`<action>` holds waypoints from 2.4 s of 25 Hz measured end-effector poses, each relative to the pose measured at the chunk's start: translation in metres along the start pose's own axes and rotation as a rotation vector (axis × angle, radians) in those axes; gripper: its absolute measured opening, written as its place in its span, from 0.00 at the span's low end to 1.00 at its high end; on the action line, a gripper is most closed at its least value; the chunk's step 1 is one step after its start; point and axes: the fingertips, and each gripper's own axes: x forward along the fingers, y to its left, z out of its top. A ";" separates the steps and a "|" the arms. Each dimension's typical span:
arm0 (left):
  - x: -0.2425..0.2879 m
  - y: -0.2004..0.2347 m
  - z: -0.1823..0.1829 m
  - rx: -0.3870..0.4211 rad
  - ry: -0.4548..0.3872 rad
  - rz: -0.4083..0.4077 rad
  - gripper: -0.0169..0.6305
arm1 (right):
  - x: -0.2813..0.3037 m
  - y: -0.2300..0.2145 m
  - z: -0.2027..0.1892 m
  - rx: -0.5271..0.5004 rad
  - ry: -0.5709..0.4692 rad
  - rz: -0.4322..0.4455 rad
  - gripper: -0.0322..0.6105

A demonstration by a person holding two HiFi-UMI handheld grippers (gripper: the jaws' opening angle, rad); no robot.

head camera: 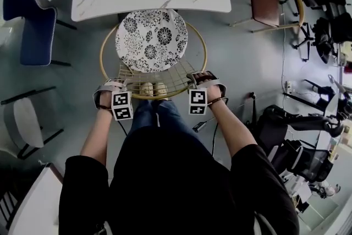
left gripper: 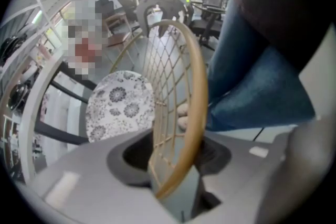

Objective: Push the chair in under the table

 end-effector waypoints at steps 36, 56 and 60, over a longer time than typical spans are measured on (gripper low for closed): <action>-0.333 0.141 0.123 -0.587 -0.708 0.862 0.04 | -0.332 -0.208 0.054 0.958 -0.893 -0.681 0.08; -0.434 0.155 0.135 -0.710 -0.969 1.084 0.04 | -0.405 -0.227 0.050 1.056 -1.006 -0.838 0.08; -0.432 0.154 0.136 -0.716 -0.971 1.077 0.04 | -0.405 -0.227 0.048 1.059 -1.000 -0.842 0.08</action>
